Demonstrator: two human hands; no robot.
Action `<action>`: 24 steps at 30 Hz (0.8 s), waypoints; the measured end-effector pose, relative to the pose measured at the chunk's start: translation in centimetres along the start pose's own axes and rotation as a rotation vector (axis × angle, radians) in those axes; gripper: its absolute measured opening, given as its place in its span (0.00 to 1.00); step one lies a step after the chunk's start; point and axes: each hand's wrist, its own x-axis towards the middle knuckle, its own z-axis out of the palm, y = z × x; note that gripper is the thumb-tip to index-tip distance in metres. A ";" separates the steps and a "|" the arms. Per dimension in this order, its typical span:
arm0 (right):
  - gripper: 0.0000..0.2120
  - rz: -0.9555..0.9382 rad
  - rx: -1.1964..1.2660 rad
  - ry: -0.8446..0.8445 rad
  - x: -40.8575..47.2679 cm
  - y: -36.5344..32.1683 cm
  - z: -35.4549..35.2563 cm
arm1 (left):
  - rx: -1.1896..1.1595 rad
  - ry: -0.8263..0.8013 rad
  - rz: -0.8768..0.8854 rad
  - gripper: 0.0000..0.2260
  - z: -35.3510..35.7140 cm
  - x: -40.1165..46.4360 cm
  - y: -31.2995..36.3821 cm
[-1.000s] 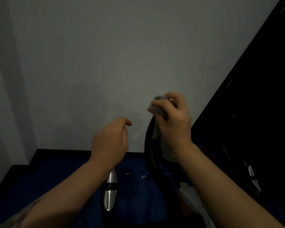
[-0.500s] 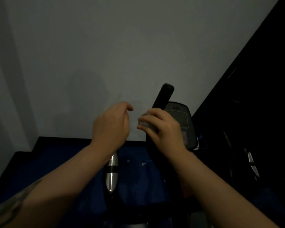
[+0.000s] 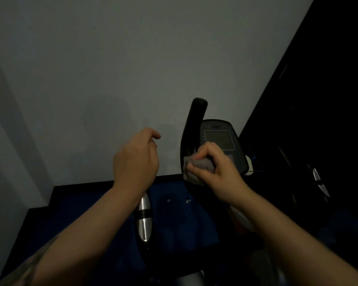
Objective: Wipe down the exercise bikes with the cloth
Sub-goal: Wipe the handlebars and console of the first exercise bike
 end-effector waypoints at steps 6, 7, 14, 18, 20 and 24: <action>0.05 0.142 0.454 0.610 6.3 -2.0 -0.8 | 0.009 0.002 -0.041 0.11 0.2 -0.8 -0.9; 0.05 0.175 0.482 0.634 7.1 -2.6 0.3 | 0.006 0.005 -0.041 0.11 0.2 -0.7 -1.0; 0.04 0.320 0.434 0.277 2.2 2.1 1.1 | -0.004 0.016 -0.026 0.12 0.2 -0.6 -0.9; 0.06 0.231 0.541 0.563 6.7 -1.8 1.8 | -0.002 0.022 -0.010 0.11 0.3 -0.5 -1.0; 0.05 0.207 0.427 0.514 4.6 -1.1 3.3 | -0.006 0.021 -0.028 0.12 0.3 -0.6 -1.0; 0.05 0.300 0.181 0.131 1.9 0.2 1.1 | -0.007 0.012 -0.021 0.12 0.2 -0.7 -0.8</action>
